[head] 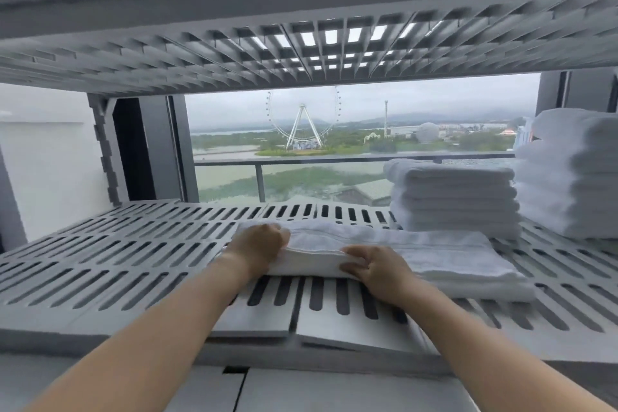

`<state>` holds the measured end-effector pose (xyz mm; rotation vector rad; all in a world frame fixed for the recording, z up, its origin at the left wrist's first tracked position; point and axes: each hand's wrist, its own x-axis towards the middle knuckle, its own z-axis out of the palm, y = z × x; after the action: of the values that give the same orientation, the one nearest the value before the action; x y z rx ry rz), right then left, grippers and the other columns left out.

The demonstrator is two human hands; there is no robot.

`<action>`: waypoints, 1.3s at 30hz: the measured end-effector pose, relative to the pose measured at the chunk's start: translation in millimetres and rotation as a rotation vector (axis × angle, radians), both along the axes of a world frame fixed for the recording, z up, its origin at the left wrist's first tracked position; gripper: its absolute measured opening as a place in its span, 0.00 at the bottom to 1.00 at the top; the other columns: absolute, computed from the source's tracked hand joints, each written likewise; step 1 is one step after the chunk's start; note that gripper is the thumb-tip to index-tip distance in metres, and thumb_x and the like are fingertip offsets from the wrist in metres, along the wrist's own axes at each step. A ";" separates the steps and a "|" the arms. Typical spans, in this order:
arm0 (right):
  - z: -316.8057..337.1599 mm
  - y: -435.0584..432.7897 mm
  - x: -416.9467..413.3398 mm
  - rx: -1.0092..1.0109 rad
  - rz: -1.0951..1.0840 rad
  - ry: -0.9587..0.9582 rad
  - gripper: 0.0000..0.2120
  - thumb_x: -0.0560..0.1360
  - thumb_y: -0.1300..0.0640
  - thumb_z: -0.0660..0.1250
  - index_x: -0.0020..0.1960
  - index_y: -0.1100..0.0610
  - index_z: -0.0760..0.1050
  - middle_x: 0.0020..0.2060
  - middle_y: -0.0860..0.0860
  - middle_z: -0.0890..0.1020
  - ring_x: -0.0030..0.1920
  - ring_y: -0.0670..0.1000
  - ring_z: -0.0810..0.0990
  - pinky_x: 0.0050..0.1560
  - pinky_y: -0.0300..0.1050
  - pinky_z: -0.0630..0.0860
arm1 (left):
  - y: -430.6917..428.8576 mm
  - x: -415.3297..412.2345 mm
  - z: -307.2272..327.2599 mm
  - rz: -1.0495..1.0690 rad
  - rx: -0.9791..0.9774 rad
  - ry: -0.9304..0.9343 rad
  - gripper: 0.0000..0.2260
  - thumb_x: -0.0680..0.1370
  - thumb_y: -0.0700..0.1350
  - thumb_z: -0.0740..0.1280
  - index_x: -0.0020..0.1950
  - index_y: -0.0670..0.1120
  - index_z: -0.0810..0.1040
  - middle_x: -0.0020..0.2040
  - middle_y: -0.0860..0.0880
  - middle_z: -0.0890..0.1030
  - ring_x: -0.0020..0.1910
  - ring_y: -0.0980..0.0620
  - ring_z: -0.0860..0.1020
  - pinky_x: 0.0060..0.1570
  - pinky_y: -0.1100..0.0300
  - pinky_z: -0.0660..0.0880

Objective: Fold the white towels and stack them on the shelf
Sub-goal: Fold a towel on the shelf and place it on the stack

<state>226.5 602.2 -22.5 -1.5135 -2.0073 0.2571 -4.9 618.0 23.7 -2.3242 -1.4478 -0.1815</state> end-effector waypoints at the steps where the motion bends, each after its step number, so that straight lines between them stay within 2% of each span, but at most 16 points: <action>1: 1.8 2.3 -21.7 0.004 0.009 0.022 0.19 0.74 0.45 0.66 0.64 0.47 0.73 0.64 0.48 0.77 0.64 0.51 0.73 0.65 0.45 0.68 | 1.4 -20.5 1.0 0.008 -0.016 -0.008 0.10 0.74 0.32 0.59 0.52 0.43 0.71 0.51 0.46 0.76 0.51 0.46 0.77 0.49 0.56 0.74; 4: 6.8 7.7 -83.1 0.026 0.014 0.020 0.19 0.74 0.44 0.65 0.64 0.46 0.73 0.63 0.48 0.77 0.64 0.52 0.73 0.66 0.50 0.67 | 3.1 -74.3 2.1 0.012 -0.074 -0.098 0.11 0.74 0.36 0.61 0.53 0.48 0.73 0.52 0.50 0.76 0.50 0.49 0.76 0.49 0.55 0.75; 6: 7.6 8.9 -117.8 0.055 0.001 -0.055 0.19 0.74 0.43 0.64 0.65 0.45 0.72 0.63 0.48 0.77 0.63 0.53 0.74 0.66 0.54 0.67 | 5.8 -95.5 1.4 -0.050 -0.087 -0.202 0.10 0.74 0.42 0.64 0.53 0.52 0.74 0.50 0.54 0.76 0.47 0.54 0.74 0.48 0.59 0.74; 9: 7.4 6.4 -145.3 0.060 0.011 -0.131 0.20 0.73 0.42 0.65 0.64 0.46 0.73 0.62 0.47 0.78 0.62 0.52 0.75 0.65 0.54 0.68 | 8.1 -101.5 -2.9 -0.177 -0.083 -0.305 0.08 0.75 0.48 0.67 0.53 0.53 0.78 0.47 0.57 0.77 0.45 0.58 0.74 0.47 0.65 0.70; 13: 15.7 -0.3 -130.2 0.021 0.022 0.058 0.21 0.72 0.45 0.68 0.61 0.54 0.76 0.59 0.51 0.81 0.59 0.48 0.78 0.62 0.44 0.72 | 9.1 -98.4 -12.2 -0.227 -0.020 -0.359 0.06 0.75 0.48 0.69 0.49 0.49 0.81 0.46 0.54 0.81 0.39 0.60 0.72 0.45 0.66 0.70; 15: 17.9 -2.1 -117.5 0.031 -0.004 0.055 0.20 0.71 0.47 0.71 0.59 0.56 0.78 0.57 0.52 0.81 0.58 0.47 0.78 0.60 0.39 0.71 | 9.9 -98.8 -15.9 -0.233 0.005 -0.390 0.05 0.74 0.47 0.70 0.47 0.48 0.80 0.44 0.53 0.81 0.37 0.60 0.72 0.43 0.68 0.69; 17: 19.4 -2.7 -111.6 0.031 0.000 0.013 0.18 0.71 0.48 0.71 0.56 0.57 0.79 0.56 0.52 0.82 0.57 0.48 0.79 0.61 0.40 0.72 | 9.5 -98.2 -18.9 -0.222 -0.006 -0.392 0.06 0.74 0.47 0.70 0.48 0.47 0.79 0.44 0.52 0.80 0.39 0.58 0.73 0.43 0.68 0.67; 21: 20.4 -6.8 -105.4 0.071 0.021 0.024 0.14 0.72 0.49 0.70 0.53 0.57 0.81 0.54 0.50 0.82 0.56 0.48 0.79 0.61 0.42 0.72 | 9.7 -95.8 -18.4 -0.212 -0.066 -0.398 0.05 0.74 0.47 0.70 0.47 0.48 0.78 0.43 0.53 0.78 0.39 0.58 0.74 0.43 0.66 0.71; 23: 17.9 -8.5 -99.6 0.128 0.032 0.013 0.11 0.74 0.52 0.68 0.52 0.58 0.81 0.53 0.51 0.83 0.55 0.49 0.79 0.60 0.45 0.73 | 10.6 -95.7 -14.5 -0.230 -0.112 -0.474 0.05 0.73 0.49 0.71 0.45 0.50 0.80 0.39 0.57 0.78 0.36 0.63 0.75 0.38 0.69 0.72; 25: 16.0 -9.5 -93.8 0.163 0.039 -0.026 0.10 0.74 0.55 0.68 0.53 0.58 0.81 0.54 0.51 0.82 0.55 0.50 0.79 0.60 0.44 0.73 | 11.4 -92.5 -12.2 -0.248 -0.163 -0.581 0.06 0.72 0.51 0.71 0.46 0.51 0.82 0.40 0.58 0.80 0.36 0.65 0.76 0.36 0.73 0.72; 29: 18.5 -7.7 -87.1 0.154 0.048 -0.157 0.15 0.72 0.58 0.66 0.59 0.58 0.78 0.59 0.50 0.79 0.59 0.49 0.77 0.62 0.39 0.71 | 10.9 -78.5 -18.1 -0.275 -0.162 -0.567 0.11 0.72 0.50 0.72 0.52 0.48 0.82 0.47 0.52 0.83 0.41 0.59 0.78 0.44 0.66 0.76; 33: 15.1 -6.5 -85.8 0.285 -0.014 -0.175 0.10 0.74 0.60 0.63 0.51 0.60 0.80 0.51 0.53 0.82 0.50 0.54 0.81 0.51 0.44 0.76 | 7.1 -71.3 -23.2 -0.297 -0.097 -0.481 0.09 0.74 0.51 0.70 0.50 0.48 0.82 0.48 0.52 0.81 0.43 0.55 0.77 0.47 0.63 0.74; 36: 8.5 -9.2 -88.0 0.449 -0.047 -0.092 0.07 0.77 0.60 0.62 0.49 0.62 0.78 0.45 0.54 0.81 0.42 0.56 0.81 0.42 0.48 0.77 | 4.3 -67.7 -24.1 -0.263 -0.030 -0.545 0.07 0.75 0.48 0.68 0.47 0.45 0.80 0.47 0.50 0.81 0.43 0.53 0.77 0.48 0.60 0.73; 39: 3.2 -13.5 -83.5 0.475 -0.016 -0.069 0.05 0.75 0.60 0.64 0.46 0.60 0.78 0.43 0.52 0.81 0.40 0.55 0.80 0.40 0.50 0.78 | -0.7 -68.0 -28.7 -0.303 0.072 -0.544 0.06 0.76 0.46 0.68 0.47 0.44 0.79 0.45 0.50 0.80 0.41 0.52 0.78 0.46 0.61 0.75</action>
<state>143.0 588.7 -19.3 -1.2440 -1.9301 -0.2668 -72.9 617.3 -5.0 -2.5368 -1.2601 -0.9984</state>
